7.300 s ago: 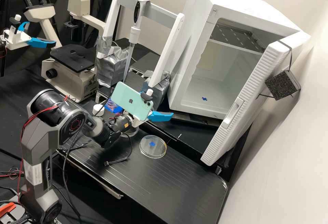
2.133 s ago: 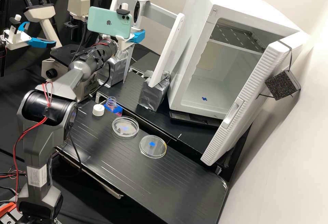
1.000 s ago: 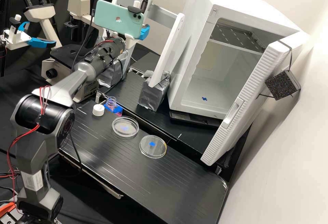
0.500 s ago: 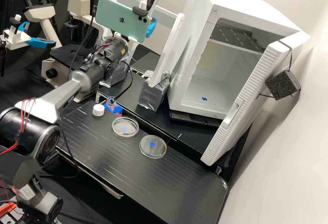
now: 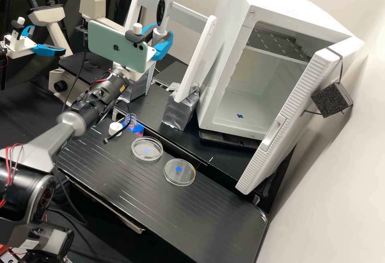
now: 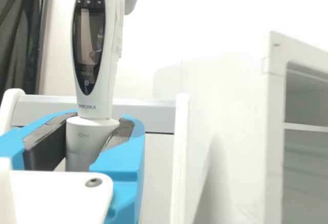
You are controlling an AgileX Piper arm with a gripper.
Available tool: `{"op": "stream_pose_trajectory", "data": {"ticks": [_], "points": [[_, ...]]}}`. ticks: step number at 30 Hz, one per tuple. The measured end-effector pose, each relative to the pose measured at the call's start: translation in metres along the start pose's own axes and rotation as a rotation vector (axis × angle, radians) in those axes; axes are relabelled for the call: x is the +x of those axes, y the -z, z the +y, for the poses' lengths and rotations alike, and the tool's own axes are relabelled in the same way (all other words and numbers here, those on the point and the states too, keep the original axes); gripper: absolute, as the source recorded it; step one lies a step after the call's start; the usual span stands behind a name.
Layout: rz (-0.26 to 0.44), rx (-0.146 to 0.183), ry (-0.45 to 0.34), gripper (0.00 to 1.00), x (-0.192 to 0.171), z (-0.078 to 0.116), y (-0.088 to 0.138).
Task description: Use the pipette
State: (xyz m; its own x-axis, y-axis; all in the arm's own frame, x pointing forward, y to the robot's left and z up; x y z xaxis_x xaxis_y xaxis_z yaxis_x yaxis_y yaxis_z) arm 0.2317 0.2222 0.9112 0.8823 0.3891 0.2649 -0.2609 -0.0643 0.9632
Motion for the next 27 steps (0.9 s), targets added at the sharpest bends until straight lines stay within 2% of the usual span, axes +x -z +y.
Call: {"op": "stream_pose_trajectory", "data": {"ticks": [5, 14, 16, 21, 27], "points": [[-0.001, -0.005, 0.013, 0.0, -0.01, -0.013, -0.003], [-0.018, -0.024, 0.108, 0.0, -0.019, -0.042, -0.007], [-0.026, -0.036, 0.114, 0.0, -0.02, -0.047, -0.009], [-0.039, -0.042, 0.116, 0.0, -0.024, -0.059, -0.014], [-0.057, -0.07, 0.124, 0.0, -0.024, -0.069, -0.021]]}}
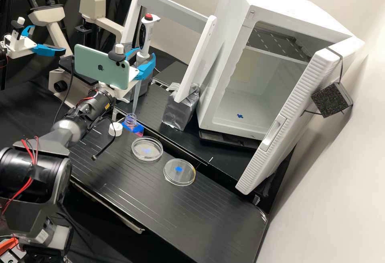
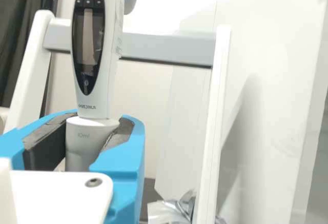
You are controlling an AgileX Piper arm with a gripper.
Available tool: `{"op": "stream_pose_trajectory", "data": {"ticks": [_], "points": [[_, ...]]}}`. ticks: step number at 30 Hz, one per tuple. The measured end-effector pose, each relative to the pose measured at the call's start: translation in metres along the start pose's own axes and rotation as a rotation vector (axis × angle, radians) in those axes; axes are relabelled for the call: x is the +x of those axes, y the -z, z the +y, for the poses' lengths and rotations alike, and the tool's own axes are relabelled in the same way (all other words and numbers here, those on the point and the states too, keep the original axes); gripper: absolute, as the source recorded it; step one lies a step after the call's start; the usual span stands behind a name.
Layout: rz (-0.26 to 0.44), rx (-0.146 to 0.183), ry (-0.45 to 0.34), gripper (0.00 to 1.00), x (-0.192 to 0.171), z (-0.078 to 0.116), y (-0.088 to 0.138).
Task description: Use the pipette
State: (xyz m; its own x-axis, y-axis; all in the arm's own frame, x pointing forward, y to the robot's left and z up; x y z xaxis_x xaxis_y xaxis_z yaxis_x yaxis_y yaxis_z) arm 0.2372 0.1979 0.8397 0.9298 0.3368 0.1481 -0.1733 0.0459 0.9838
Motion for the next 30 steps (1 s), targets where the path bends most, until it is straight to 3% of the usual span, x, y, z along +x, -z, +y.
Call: {"op": "stream_pose_trajectory", "data": {"ticks": [10, 19, 30], "points": [[-0.034, -0.032, 0.046, 0.0, -0.006, -0.023, -0.014], [-0.053, -0.01, 0.068, 0.0, -0.018, -0.036, -0.025], [-0.056, -0.043, 0.093, 0.0, -0.024, -0.063, -0.034]]}}
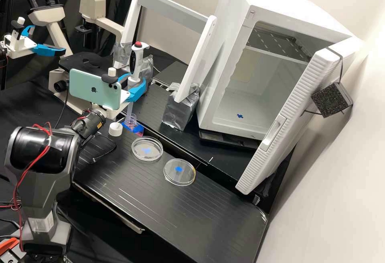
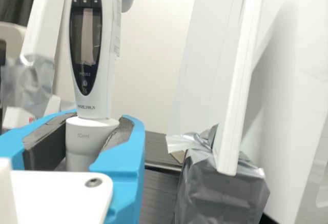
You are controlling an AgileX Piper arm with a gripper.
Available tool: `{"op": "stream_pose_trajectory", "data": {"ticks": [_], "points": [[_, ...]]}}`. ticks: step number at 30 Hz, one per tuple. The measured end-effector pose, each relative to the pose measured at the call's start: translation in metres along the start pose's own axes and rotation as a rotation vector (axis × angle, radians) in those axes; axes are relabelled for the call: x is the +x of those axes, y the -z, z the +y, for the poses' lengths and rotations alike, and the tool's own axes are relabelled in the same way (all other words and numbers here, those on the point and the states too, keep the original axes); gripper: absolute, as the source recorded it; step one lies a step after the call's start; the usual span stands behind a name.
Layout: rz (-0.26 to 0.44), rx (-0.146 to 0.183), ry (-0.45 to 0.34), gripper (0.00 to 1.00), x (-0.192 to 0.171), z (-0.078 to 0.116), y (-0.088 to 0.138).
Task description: Use the pipette
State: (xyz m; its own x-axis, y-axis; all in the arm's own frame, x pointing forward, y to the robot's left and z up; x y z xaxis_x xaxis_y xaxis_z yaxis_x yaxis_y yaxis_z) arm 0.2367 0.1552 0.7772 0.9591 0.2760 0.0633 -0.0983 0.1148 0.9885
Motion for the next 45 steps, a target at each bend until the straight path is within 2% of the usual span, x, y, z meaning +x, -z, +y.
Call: {"op": "stream_pose_trajectory", "data": {"ticks": [4, 8, 24, 38, 42, 45], "points": [[-0.028, -0.007, 0.019, 0.0, 0.002, -0.008, -0.005], [-0.05, 0.0, 0.021, 0.0, 0.002, -0.009, -0.007], [-0.042, 0.011, 0.009, 0.0, 0.0, -0.007, -0.003], [0.041, 0.081, -0.133, 0.0, -0.014, 0.042, 0.017], [0.069, 0.08, -0.165, 0.0, -0.013, 0.059, 0.028], [0.085, 0.065, -0.161, 0.0, -0.012, 0.069, 0.036]]}}
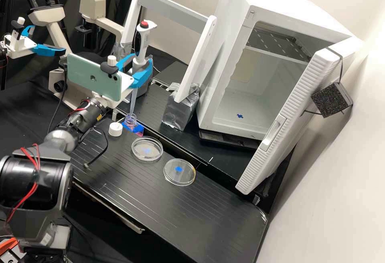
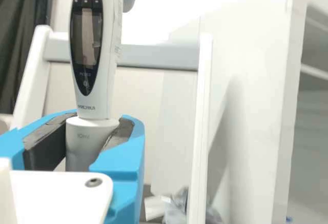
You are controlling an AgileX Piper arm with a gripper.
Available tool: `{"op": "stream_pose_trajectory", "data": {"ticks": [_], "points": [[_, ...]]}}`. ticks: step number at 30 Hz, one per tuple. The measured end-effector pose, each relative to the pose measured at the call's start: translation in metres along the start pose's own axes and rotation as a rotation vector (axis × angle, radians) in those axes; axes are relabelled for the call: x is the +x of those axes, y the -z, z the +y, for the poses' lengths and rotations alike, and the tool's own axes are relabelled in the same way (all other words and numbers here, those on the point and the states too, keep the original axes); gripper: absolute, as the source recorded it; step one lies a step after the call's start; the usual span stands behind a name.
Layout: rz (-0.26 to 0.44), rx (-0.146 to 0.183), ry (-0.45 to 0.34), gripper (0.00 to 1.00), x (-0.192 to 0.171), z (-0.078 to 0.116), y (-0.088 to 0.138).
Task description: Use the pipette
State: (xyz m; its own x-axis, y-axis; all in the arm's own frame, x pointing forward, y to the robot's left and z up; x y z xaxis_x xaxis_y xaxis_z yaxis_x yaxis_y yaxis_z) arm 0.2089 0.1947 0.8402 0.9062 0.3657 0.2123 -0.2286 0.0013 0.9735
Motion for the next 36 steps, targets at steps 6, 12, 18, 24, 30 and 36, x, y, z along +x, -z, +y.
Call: {"op": "stream_pose_trajectory", "data": {"ticks": [6, 12, 18, 24, 30, 36], "points": [[0.004, -0.016, 0.054, 0.0, 0.005, 0.019, 0.008], [-0.02, -0.027, 0.058, 0.0, 0.004, 0.043, -0.005], [0.004, -0.028, 0.014, 0.0, -0.006, 0.061, -0.021], [0.027, -0.048, 0.037, 0.0, -0.014, 0.066, -0.032], [0.014, -0.084, 0.087, 0.0, -0.015, 0.071, -0.043], [-0.068, -0.079, 0.099, 0.0, -0.022, 0.097, -0.055]]}}
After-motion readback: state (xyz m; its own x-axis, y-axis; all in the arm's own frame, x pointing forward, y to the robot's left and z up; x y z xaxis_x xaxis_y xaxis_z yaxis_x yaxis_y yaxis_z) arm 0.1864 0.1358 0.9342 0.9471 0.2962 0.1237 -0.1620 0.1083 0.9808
